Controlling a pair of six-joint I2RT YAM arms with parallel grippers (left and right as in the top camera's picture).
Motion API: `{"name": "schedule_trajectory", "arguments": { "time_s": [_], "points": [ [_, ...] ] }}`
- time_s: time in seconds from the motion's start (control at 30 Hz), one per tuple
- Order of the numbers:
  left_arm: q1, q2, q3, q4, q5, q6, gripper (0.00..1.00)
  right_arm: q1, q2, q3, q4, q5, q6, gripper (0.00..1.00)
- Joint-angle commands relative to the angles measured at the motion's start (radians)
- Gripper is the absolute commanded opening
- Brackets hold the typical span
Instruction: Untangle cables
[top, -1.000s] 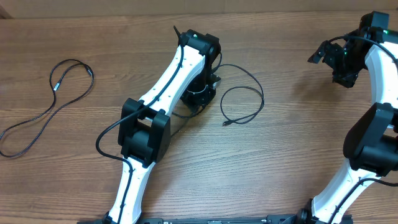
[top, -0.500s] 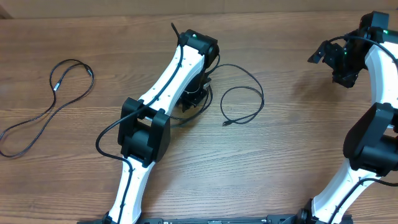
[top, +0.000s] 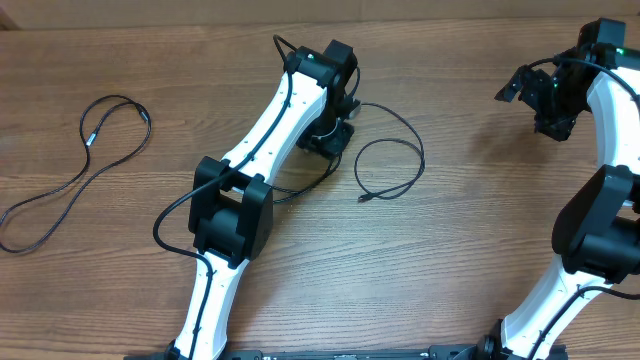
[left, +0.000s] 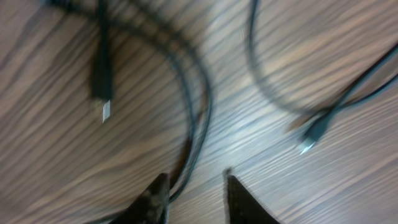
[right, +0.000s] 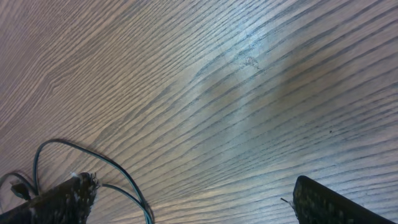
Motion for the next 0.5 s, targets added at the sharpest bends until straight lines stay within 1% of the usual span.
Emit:
{"name": "schedule_trajectory", "arguments": {
  "time_s": [0.0, 0.07, 0.1, 0.13, 0.2, 0.27, 0.37, 0.47],
  "points": [
    [0.003, 0.004, 0.004, 0.039, 0.096, -0.192, 0.27, -0.003, -0.003, 0.011, 0.003, 0.007, 0.003, 1.0],
    [0.003, 0.004, 0.004, 0.054, 0.062, -0.309, 0.26, -0.003, -0.003, 0.011, 0.003, 0.007, 0.003, 1.0],
    [0.002, 0.004, 0.004, 0.057, 0.033, -0.352, 0.27, -0.003, -0.003, 0.011, 0.003, 0.007, 0.003, 1.0],
    [0.002, 0.004, 0.004, 0.06, 0.008, -0.387, 0.29, -0.003, -0.003, 0.011, 0.003, 0.007, 0.003, 1.0],
    [0.003, 0.004, 0.004, 0.068, -0.032, -0.442, 0.29, -0.003, -0.003, 0.011, 0.003, 0.007, 0.003, 1.0],
    [0.002, 0.004, 0.004, 0.08, -0.036, -0.451, 0.3, -0.003, -0.003, 0.011, 0.003, 0.007, 0.003, 1.0],
    [-0.003, 0.004, 0.004, 0.09, -0.036, -0.45, 0.4, -0.003, -0.003, 0.011, 0.003, 0.007, 0.003, 1.0],
    [-0.01, 0.005, 0.004, 0.093, -0.047, -0.454, 0.41, -0.003, -0.003, 0.011, 0.003, 0.007, 0.003, 1.0]
  ]
}}
